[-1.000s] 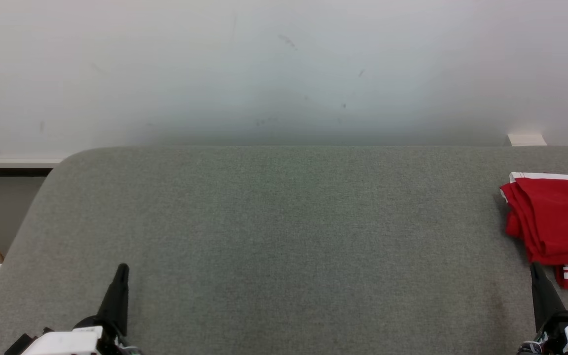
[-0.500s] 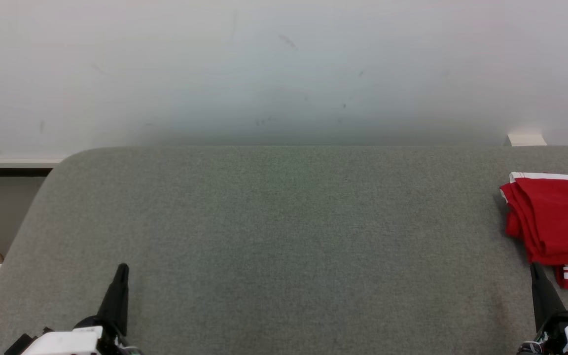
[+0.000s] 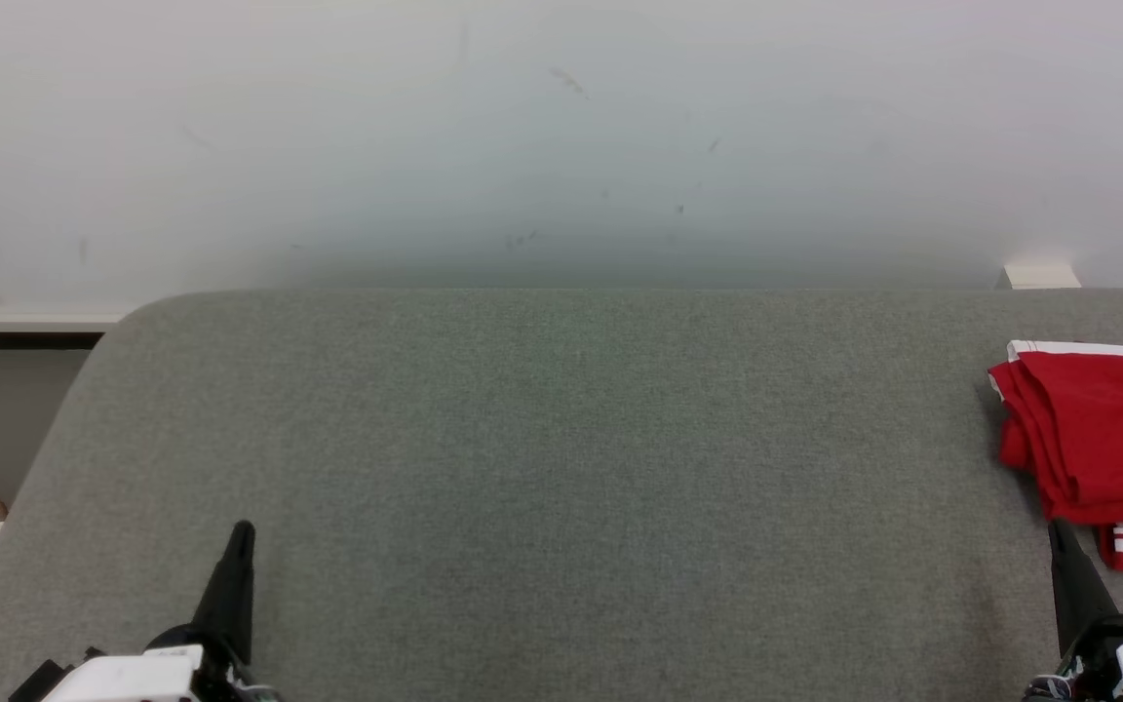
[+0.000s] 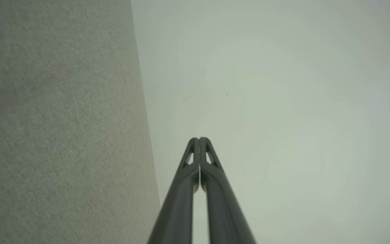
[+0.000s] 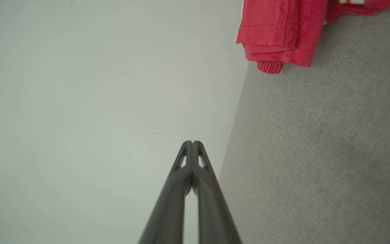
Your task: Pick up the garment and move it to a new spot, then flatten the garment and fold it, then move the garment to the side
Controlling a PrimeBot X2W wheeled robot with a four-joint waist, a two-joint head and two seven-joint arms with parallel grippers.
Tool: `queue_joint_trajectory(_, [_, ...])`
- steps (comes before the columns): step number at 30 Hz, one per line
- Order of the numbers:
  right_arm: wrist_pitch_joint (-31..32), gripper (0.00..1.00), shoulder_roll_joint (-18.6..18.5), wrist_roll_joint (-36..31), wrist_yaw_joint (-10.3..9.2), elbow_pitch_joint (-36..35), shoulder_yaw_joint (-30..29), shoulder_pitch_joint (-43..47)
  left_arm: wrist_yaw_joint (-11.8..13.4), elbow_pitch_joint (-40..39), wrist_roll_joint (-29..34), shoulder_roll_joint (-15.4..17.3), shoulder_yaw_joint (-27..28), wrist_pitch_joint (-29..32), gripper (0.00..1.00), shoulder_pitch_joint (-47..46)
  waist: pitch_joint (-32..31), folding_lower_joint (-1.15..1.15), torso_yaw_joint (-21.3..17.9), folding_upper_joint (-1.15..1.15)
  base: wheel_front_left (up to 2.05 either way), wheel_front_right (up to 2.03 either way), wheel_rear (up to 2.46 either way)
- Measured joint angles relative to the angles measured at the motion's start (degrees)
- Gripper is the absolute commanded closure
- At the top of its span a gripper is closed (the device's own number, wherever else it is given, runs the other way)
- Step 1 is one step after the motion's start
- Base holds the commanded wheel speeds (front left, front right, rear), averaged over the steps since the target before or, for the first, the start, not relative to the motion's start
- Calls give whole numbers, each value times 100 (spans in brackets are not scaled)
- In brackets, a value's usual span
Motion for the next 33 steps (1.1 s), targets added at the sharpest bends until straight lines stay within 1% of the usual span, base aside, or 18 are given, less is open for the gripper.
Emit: queue_joint_trajectory(33, [0,100,1,0,0,0,0,0,0,0,0,0,0,0,100,-1,0,0,0,0,0,0,0])
